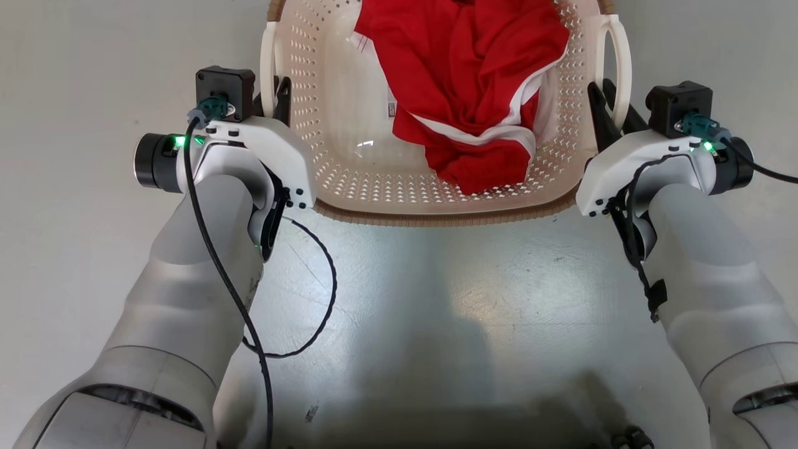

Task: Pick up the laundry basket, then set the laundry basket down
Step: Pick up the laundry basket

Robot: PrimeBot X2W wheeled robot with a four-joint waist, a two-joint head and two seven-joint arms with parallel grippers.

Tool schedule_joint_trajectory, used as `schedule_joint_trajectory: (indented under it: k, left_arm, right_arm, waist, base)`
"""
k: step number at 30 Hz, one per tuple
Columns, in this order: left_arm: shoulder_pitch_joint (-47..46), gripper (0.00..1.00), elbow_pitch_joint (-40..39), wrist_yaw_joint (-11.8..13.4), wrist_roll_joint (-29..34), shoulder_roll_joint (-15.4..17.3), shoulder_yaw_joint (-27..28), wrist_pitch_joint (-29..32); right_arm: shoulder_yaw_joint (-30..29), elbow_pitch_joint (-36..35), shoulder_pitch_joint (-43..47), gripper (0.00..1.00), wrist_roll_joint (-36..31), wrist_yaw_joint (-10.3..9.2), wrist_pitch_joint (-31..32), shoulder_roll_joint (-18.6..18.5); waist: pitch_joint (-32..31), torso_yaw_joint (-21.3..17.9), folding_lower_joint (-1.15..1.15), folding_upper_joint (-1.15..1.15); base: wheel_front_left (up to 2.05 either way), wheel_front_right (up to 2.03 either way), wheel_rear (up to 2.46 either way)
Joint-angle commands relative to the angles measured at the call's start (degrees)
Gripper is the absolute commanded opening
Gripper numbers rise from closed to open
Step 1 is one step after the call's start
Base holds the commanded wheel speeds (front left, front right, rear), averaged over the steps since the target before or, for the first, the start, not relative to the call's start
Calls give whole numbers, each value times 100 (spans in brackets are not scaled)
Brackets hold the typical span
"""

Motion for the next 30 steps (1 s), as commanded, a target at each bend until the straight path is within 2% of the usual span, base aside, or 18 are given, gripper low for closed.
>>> schedule_joint_trajectory:
  k: [1,4,8,23,30]
  left_arm:
    - [75,11,-54,1,20,123,65,-36]
    - [143,8,3,-7,25,132,67,-36]
    - [257,0,94,-10,36,137,58,-36]
    - [986,0,417,-15,-26,121,-111,-36]
    - [1492,0,468,-87,-209,118,-362,24]
  right_arm:
    - [192,-53,314,0,50,41,-53,142]
    - [332,-53,402,0,218,41,-53,142]
    - [498,3,527,0,427,41,-18,142]
    - [1234,169,1148,0,1269,41,411,142]
    - [1672,158,1576,0,1791,41,769,142]
  waist:
    - [-70,-15,0,0]
    - [-191,-34,0,0]
    - [-393,-68,0,0]
    - [-1653,-232,0,0]
    - [-2401,-306,0,0]
  base:
    - [0,0,0]
    - [0,0,0]
    - [0,0,0]
    - [0,0,0]
    - [0,0,0]
